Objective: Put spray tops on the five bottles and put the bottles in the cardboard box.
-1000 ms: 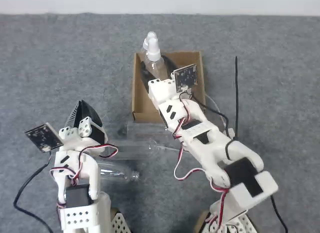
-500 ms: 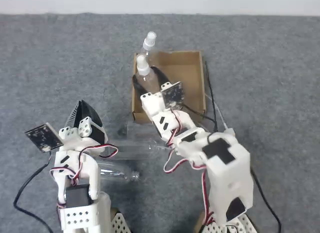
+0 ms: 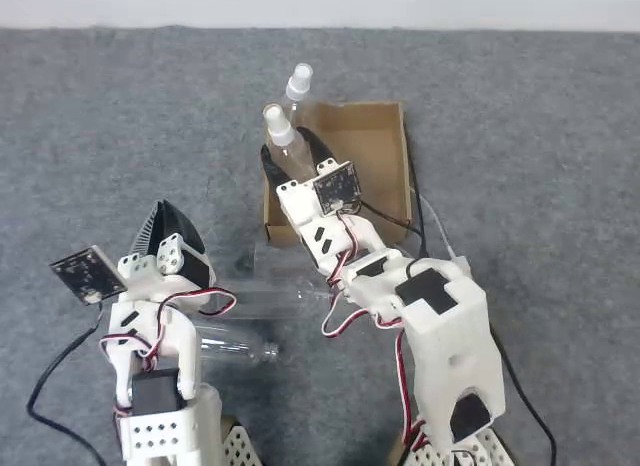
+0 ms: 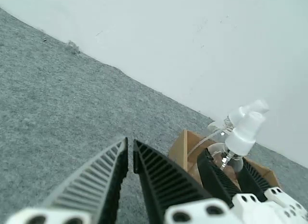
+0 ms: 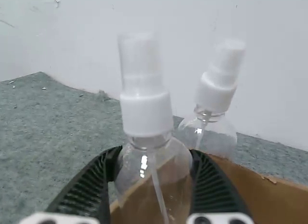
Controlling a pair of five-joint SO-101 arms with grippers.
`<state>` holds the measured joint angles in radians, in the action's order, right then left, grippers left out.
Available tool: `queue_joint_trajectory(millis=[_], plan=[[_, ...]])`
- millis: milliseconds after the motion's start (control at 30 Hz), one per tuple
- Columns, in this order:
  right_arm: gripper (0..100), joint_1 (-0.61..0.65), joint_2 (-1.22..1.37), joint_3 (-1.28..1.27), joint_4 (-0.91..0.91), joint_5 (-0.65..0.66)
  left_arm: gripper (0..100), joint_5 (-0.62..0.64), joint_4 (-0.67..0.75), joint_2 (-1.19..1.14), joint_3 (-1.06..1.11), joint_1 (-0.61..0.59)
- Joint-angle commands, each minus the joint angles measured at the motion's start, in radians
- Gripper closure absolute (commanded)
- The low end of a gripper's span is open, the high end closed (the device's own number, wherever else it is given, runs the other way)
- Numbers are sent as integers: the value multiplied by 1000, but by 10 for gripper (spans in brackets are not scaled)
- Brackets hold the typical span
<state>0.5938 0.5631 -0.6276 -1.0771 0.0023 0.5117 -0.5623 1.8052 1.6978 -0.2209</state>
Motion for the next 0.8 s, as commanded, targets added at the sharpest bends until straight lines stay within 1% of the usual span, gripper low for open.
queue_joint_trajectory(millis=[0,133,233,433,767], plan=[[943,5,-7,55,-18,8,985,-9,-5,18,-13,-3],[942,-4,-7,51,-15,-78,985,-9,-5,18,-13,-3],[936,-10,-7,52,-2,-81,985,-9,-5,18,-13,-3],[823,-10,-8,54,54,-84,985,-9,-5,18,-13,-3],[818,-16,-18,51,54,-81,985,-9,-5,17,-13,-3]])
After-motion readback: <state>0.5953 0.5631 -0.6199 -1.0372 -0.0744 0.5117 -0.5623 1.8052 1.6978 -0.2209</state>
